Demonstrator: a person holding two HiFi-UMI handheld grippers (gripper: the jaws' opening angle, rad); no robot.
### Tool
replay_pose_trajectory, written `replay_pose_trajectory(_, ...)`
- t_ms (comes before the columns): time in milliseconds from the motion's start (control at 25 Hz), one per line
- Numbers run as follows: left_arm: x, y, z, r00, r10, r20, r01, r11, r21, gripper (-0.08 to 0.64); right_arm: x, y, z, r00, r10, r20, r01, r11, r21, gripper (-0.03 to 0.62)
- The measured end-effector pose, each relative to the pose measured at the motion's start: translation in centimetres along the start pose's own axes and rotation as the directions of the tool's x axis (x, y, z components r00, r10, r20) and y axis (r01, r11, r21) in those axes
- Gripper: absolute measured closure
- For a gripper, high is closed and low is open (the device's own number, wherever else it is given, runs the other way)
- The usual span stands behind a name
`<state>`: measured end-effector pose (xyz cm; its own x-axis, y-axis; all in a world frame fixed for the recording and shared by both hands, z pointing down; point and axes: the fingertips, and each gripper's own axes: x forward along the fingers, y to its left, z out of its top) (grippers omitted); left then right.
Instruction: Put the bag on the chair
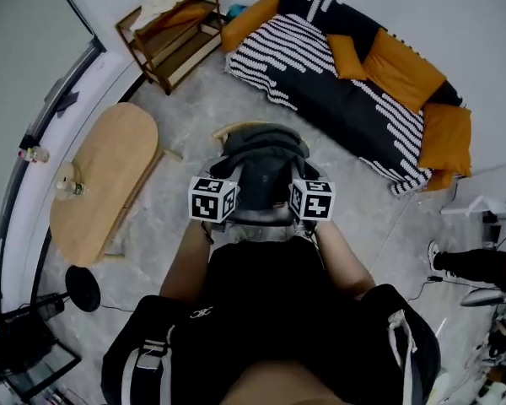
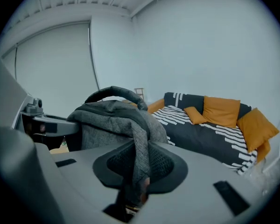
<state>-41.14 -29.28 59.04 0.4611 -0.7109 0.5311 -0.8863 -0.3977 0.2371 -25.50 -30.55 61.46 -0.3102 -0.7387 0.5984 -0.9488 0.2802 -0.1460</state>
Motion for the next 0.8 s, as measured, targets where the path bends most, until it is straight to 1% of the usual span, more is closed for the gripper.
replay_pose_trajectory(120, 1.9, 0.4, -3.0, 0.996, -0.033, -0.085, 0.032, 0.999, -0.016, 0.466, 1.5, -0.7, -2.7, 0.998, -0.031, -0.062, 0.033, 0.999, 0.024, 0.509)
replay_pose_trajectory(200, 3.2, 0.5, -5.5, 0.987, -0.052, -0.149, 0.047, 0.998, -0.038, 0.466, 2.5, -1.5, -4.9, 0.993, -0.048, -0.108, 0.05, 0.999, 0.018, 0.508)
replay_pose_trajectory(240, 4.0, 0.5, -7.0, 0.981, -0.059, -0.185, 0.053, 0.998, -0.034, 0.468, 3.1, -1.9, -6.1, 0.989, -0.054, -0.134, 0.055, 0.998, 0.007, 0.508)
replay_pose_trajectory(320, 5.5, 0.9, -10.2, 0.968, -0.06, -0.244, 0.067, 0.998, 0.02, 0.466, 4.5, -2.3, -8.6, 0.983, -0.058, -0.173, 0.053, 0.998, -0.032, 0.508)
replay_pose_trajectory(360, 6.1, 1.1, -11.3, 0.967, -0.06, -0.246, 0.075, 0.996, 0.054, 0.468, 5.2, -2.3, -9.6, 0.984, -0.058, -0.168, 0.049, 0.997, -0.061, 0.506)
replay_pose_trajectory(400, 6.4, 1.4, -11.9, 0.971, -0.062, -0.23, 0.081, 0.994, 0.076, 0.472, 5.7, -2.2, -10.2, 0.988, -0.061, -0.145, 0.047, 0.994, -0.098, 0.508)
replay_pose_trajectory(480, 6.9, 2.1, -11.8, 0.977, -0.066, -0.204, 0.085, 0.993, 0.085, 0.471, 6.4, -1.9, -10.1, 0.992, -0.064, -0.111, 0.046, 0.987, -0.155, 0.505)
replay_pose_trajectory(680, 8.2, 3.3, -11.5, 0.987, -0.063, -0.15, 0.084, 0.988, 0.131, 0.469, 7.8, -2.0, -9.9, 0.992, -0.051, -0.119, 0.029, 0.984, -0.178, 0.503)
replay_pose_trajectory(800, 8.9, 3.9, -11.2, 0.992, -0.041, -0.119, 0.058, 0.988, 0.143, 0.466, 8.7, -2.2, -9.5, 0.994, -0.049, -0.1, 0.027, 0.978, -0.206, 0.502)
